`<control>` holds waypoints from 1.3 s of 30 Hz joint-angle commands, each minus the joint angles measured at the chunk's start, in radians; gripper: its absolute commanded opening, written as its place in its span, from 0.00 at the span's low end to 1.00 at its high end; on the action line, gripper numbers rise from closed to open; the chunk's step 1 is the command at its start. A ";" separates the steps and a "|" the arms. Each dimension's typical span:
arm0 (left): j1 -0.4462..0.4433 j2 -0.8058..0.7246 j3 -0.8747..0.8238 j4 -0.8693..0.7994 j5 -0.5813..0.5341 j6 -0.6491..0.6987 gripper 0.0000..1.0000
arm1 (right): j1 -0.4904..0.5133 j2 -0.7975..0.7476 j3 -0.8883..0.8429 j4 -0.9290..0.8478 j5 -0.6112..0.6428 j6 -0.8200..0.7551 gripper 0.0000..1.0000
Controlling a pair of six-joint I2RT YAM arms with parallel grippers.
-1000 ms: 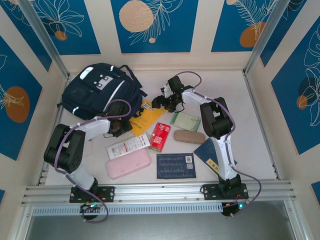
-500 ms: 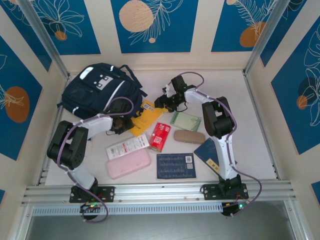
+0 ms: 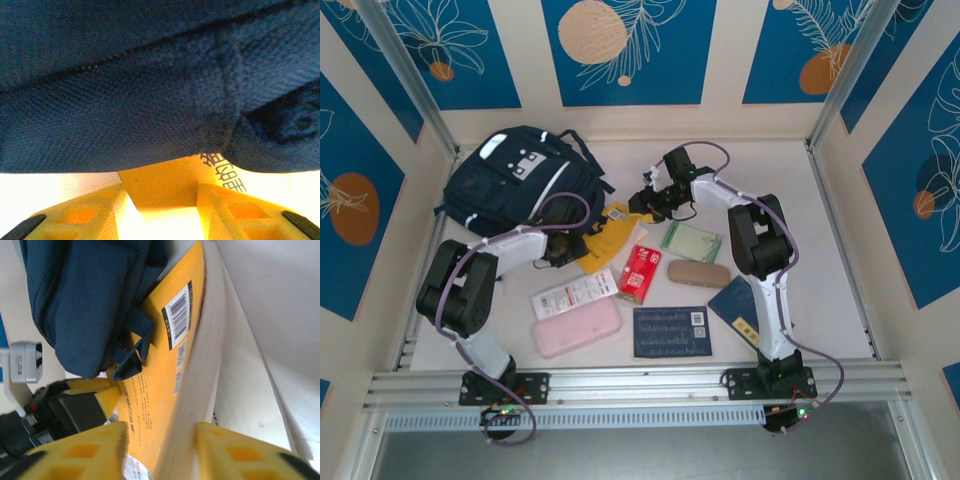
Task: Pack the student bag
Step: Pick up the book from the center of the table.
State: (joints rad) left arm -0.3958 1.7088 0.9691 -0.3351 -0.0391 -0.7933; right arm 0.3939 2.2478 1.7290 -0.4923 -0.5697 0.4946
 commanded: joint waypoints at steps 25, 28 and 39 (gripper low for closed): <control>-0.034 -0.304 0.043 -0.111 0.042 0.121 0.69 | -0.002 -0.409 -0.159 0.102 0.309 -0.117 0.00; -0.034 -0.349 0.076 -0.137 0.046 0.201 0.70 | 0.010 -0.451 -0.152 0.121 0.318 -0.180 0.00; -0.041 -0.517 0.101 -0.041 0.189 0.720 0.68 | 0.063 -0.744 -0.381 0.342 0.178 -0.622 0.00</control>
State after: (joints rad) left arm -0.4255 1.2125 1.0473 -0.4000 0.0307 -0.3054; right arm 0.4416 1.6192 1.3918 -0.3119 -0.2882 0.0635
